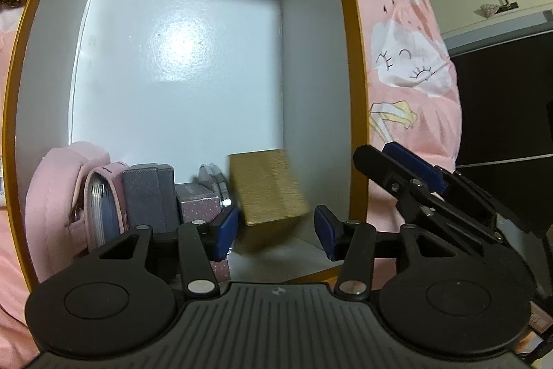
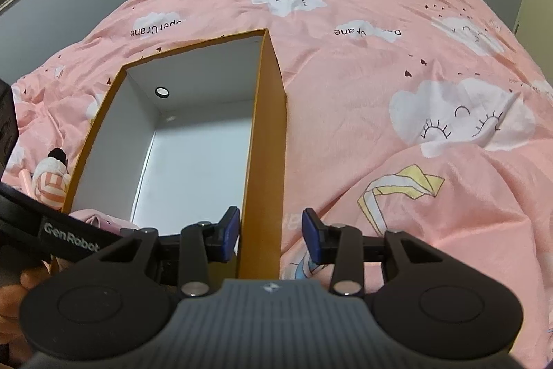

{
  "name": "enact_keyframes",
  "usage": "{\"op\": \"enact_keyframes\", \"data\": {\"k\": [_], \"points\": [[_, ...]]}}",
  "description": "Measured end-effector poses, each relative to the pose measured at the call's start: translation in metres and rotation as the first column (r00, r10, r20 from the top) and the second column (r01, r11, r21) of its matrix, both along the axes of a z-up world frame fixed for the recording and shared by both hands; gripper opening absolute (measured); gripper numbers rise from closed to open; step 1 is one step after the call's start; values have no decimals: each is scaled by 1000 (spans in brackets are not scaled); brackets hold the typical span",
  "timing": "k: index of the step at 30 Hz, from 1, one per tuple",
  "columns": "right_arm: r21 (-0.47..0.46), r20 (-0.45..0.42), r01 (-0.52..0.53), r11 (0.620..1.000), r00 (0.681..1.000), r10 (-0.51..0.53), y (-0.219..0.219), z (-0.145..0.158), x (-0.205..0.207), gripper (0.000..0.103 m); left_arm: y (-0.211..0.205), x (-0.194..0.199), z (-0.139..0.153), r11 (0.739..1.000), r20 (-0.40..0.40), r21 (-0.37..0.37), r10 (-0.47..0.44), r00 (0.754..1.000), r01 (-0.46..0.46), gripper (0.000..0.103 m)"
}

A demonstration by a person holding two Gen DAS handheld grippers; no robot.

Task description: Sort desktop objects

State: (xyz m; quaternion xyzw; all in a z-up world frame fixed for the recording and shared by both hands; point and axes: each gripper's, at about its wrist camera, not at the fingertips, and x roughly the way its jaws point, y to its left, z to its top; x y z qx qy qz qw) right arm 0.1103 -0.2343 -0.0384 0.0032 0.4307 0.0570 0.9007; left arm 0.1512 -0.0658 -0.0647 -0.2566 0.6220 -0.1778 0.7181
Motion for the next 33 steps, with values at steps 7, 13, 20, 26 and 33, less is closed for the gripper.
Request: {"op": "enact_keyframes", "data": {"k": [7, 13, 20, 26, 33], "points": [[-56, 28, -23, 998, 999, 25, 8, 6, 0, 39, 4, -3, 10, 1000, 40, -15, -22, 999, 22, 59], [-133, 8, -237, 962, 971, 240, 30, 18, 5, 25, 24, -15, 47, 987, 236, 157, -21, 971, -17, 59], [-333, -243, -631, 700, 775, 583, 75, -3, 20, 26, 58, -44, 62, 974, 334, 209, 12, 943, -87, 59], [-339, -508, -835, 433, 550, 663, 100, -29, 40, 32, 93, -66, 71, 951, 400, 250, 71, 914, -183, 59], [-228, -500, -772, 594, 616, 608, 118, -36, 101, 16, 122, -75, 54, 948, 371, 199, 162, 915, -248, 59]]}}
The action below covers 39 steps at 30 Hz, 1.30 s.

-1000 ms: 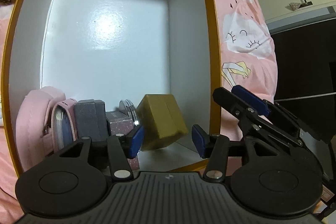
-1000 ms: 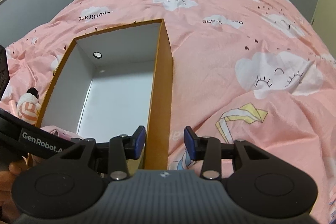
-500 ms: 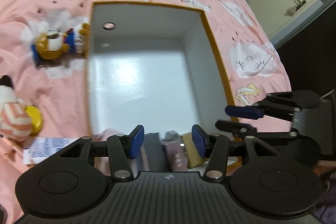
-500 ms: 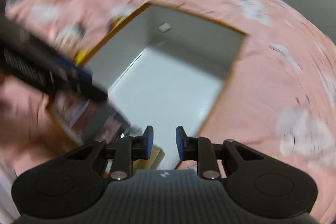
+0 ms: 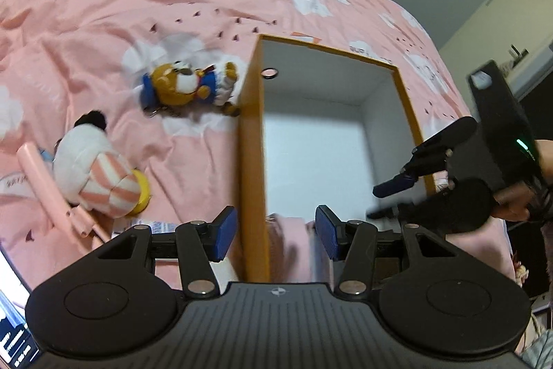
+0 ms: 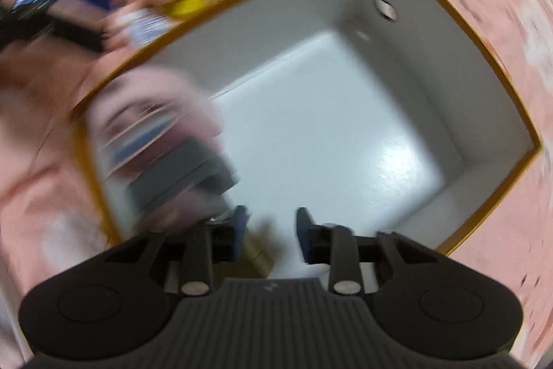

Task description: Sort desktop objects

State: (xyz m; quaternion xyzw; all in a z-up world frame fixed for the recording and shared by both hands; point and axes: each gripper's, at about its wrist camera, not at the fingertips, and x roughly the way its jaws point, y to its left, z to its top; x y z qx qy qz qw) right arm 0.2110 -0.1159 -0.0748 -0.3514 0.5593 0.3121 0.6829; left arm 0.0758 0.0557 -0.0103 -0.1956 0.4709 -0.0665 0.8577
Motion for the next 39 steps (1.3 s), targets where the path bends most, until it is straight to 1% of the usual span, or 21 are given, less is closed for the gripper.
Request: {"op": "enact_keyframes", "data": {"k": [1, 3, 6, 8, 9, 11, 14, 16, 18, 20, 21, 22, 24, 25, 27, 31, 33, 34, 36, 37, 39], "points": [[-13, 10, 32, 999, 999, -32, 1, -5, 5, 15, 3, 0, -3, 1000, -9, -1, 17, 1000, -17, 59], [-36, 13, 54, 998, 998, -54, 4, -18, 13, 15, 6, 1, -6, 999, -20, 9, 38, 999, -38, 59], [-22, -47, 61, 998, 997, -62, 8, -31, 11, 15, 9, 2, -14, 999, -33, 24, 42, 999, -42, 59], [-14, -89, 55, 998, 994, -56, 10, -36, 6, 14, 10, 4, -19, 999, -48, 9, 39, 998, -38, 59], [-25, -102, 45, 999, 994, -47, 11, -39, 3, 12, 11, 5, -21, 999, -56, 1, 38, 998, -38, 59], [-59, -99, 24, 998, 995, -30, 13, -41, -1, 12, 13, 6, -25, 999, -64, -6, 38, 997, -39, 59], [-53, -89, 17, 998, 996, -22, 8, -32, 4, 12, 15, 6, -26, 999, -64, -9, 41, 997, -42, 59], [-49, -81, -12, 999, 997, 8, 5, -21, 7, 15, 16, 6, -27, 999, -68, -18, 41, 997, -42, 59], [-75, -101, -90, 993, 991, 83, 2, -13, 7, 16, 18, 7, -28, 998, -78, -38, 39, 996, -42, 59], [-137, -143, -192, 972, 974, 173, 1, -12, 1, 21, 19, 7, -30, 997, -86, -56, 40, 995, -45, 59], [-177, -167, -250, 952, 961, 221, 2, -14, -4, 26, 19, 6, -31, 997, -90, -65, 37, 995, -43, 59], [-205, -182, -290, 935, 950, 255, 2, -13, -8, 27, 18, 6, -31, 996, -93, -73, 35, 995, -41, 59], [-260, -211, -380, 888, 919, 332, 5, -19, -18, 30, 18, 7, -33, 995, -101, -90, 28, 995, -37, 59], [-278, -225, -415, 866, 905, 361, 6, -22, -23, 34, 18, 7, -34, 995, -106, -98, 25, 994, -36, 59], [-293, -260, -475, 830, 875, 409, 11, -31, -31, 36, 18, 8, -37, 992, -116, -117, 24, 993, -38, 59], [-300, -312, -554, 776, 826, 469, 13, -48, -44, 37, 20, 7, -39, 988, -123, -147, 24, 992, -42, 59], [-279, -320, -586, 761, 803, 502, 12, -51, -49, 36, 20, 7, -41, 987, -131, -154, 26, 991, -46, 59], [-264, -321, -597, 758, 795, 514, 12, -51, -52, 33, 21, 7, -42, 987, -136, -156, 27, 990, -49, 59], [-243, -330, -610, 754, 783, 527, 10, -50, -55, 33, 22, 8, -45, 986, -146, -158, 33, 989, -56, 59], [-237, -328, -612, 755, 782, 531, 9, -49, -56, 33, 22, 9, -46, 985, -149, -160, 34, 988, -58, 59], [-212, -332, -587, 781, 795, 507, 5, -47, -50, 33, 22, 10, -46, 985, -152, -165, 33, 988, -59, 59]]}}
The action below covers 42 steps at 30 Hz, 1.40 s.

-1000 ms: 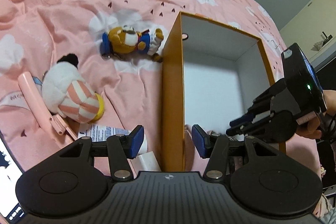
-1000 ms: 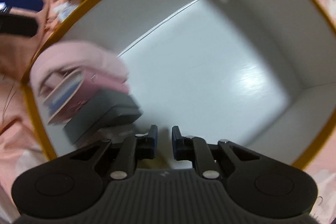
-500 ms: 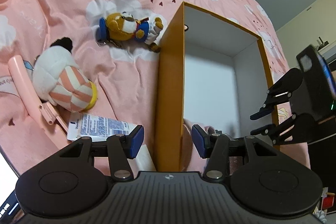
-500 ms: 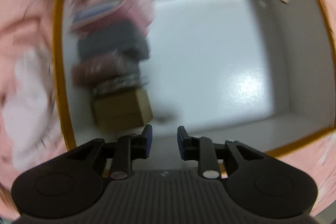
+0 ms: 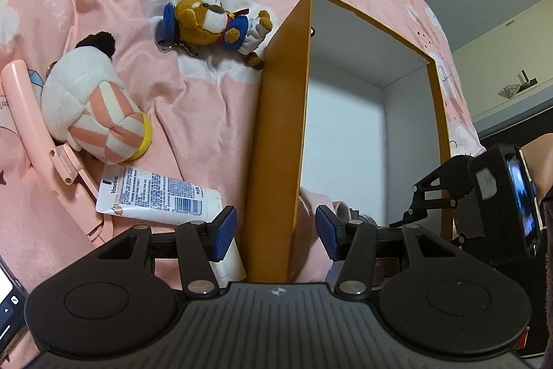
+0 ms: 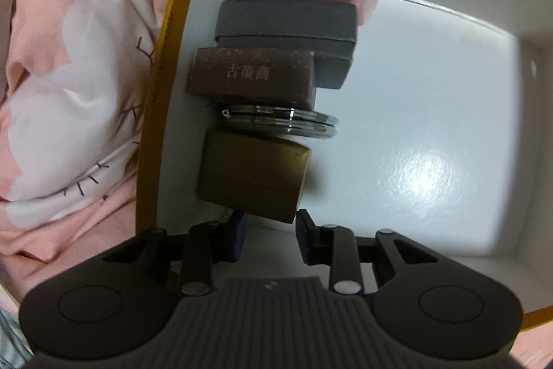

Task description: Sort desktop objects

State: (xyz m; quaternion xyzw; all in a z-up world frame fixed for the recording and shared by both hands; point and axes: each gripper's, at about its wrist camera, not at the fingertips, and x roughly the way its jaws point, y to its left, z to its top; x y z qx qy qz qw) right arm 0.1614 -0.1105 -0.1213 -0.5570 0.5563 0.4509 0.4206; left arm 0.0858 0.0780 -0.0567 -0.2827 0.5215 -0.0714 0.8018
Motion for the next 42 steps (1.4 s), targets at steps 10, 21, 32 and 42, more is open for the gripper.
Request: {"op": "enact_keyframes", "data": {"k": [10, 21, 32, 42], "points": [[58, 26, 26, 998, 999, -28, -9, 1, 4, 36, -12, -5, 13, 991, 58, 133, -13, 998, 5, 59], [146, 184, 71, 987, 978, -97, -20, 53, -4, 50, -36, -28, 37, 958, 166, 284, -83, 983, 33, 59], [670, 314, 241, 702, 765, -563, -11, 98, -59, 59, -25, -59, 42, 966, 180, 258, -64, 982, 15, 59], [896, 183, 214, 390, 621, -762, 16, 93, -94, 59, 12, -81, 48, 960, 155, 274, 20, 988, -62, 58]]}}
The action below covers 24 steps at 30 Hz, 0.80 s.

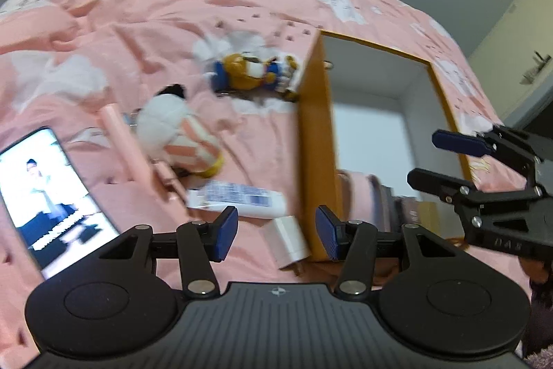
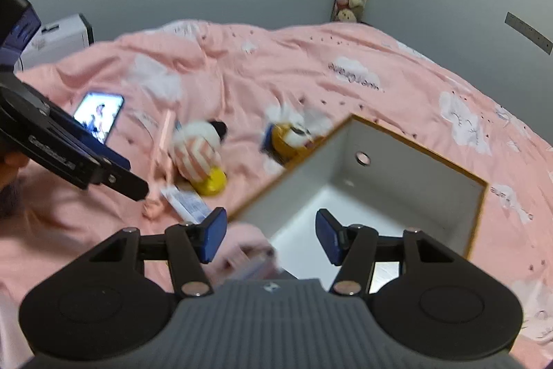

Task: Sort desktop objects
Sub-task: 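Grasp the white toothpaste tube with the right tool while the left tool moves toward the charger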

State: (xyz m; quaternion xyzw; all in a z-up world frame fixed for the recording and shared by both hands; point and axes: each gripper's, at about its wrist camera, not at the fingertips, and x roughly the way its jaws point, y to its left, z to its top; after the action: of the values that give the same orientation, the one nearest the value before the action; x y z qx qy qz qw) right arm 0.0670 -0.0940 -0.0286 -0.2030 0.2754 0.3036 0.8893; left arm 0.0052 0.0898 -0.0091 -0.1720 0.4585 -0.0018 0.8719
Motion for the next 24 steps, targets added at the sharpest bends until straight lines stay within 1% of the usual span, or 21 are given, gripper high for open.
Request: {"op": "enact_keyframes", "data": {"k": [3, 4, 5, 7, 8, 10, 11, 13, 15, 17, 18, 19, 22, 24], "points": [[11, -9, -12, 1000, 1000, 12, 19, -8, 3, 56, 12, -3, 1, 999, -5, 37, 25, 1000, -24, 58], [1, -10, -27, 1000, 1000, 27, 25, -11, 3, 50, 15, -3, 2, 998, -6, 50, 27, 1000, -26, 58], [-14, -12, -45, 999, 999, 44, 30, -12, 3, 47, 17, -4, 2, 998, -7, 62, 23, 1000, -23, 58], [-68, -28, -101, 993, 995, 99, 45, -18, 6, 45, 21, -1, 0, 997, -23, 72, 4, 1000, -3, 58], [-99, -36, -125, 987, 992, 122, 53, -20, 8, 44, 23, 1, -2, 998, -35, 66, -4, 999, 6, 58], [-173, -65, -173, 970, 984, 164, 74, -30, 14, 43, 30, 5, -7, 999, -60, 48, 16, 998, -14, 58], [-204, -78, -184, 962, 982, 172, 83, -36, 16, 43, 32, 7, -8, 998, -65, 51, 24, 998, -21, 57], [-254, -119, -210, 944, 975, 185, 103, -52, 22, 41, 34, 13, -11, 995, -85, 97, 32, 996, -24, 53], [-295, -145, -225, 929, 971, 189, 121, -69, 25, 39, 35, 19, -12, 989, -84, 148, 33, 996, -20, 50], [-336, -134, -227, 914, 972, 192, 137, -84, 24, 39, 38, 26, -14, 984, -91, 177, 26, 996, -10, 44], [-339, -144, -269, 901, 962, 233, 145, -91, 23, 39, 41, 29, -14, 982, -95, 188, 24, 995, -6, 44], [-352, -133, -264, 898, 964, 231, 152, -96, 22, 39, 43, 31, -14, 980, -98, 198, 20, 995, 0, 42], [-394, -103, -236, 888, 972, 213, 169, -112, 21, 39, 51, 35, -15, 968, -96, 249, 19, 995, 6, 42], [-435, -73, -228, 871, 973, 219, 180, -123, 18, 39, 59, 37, -16, 969, -95, 248, 25, 995, -1, 42]]}}
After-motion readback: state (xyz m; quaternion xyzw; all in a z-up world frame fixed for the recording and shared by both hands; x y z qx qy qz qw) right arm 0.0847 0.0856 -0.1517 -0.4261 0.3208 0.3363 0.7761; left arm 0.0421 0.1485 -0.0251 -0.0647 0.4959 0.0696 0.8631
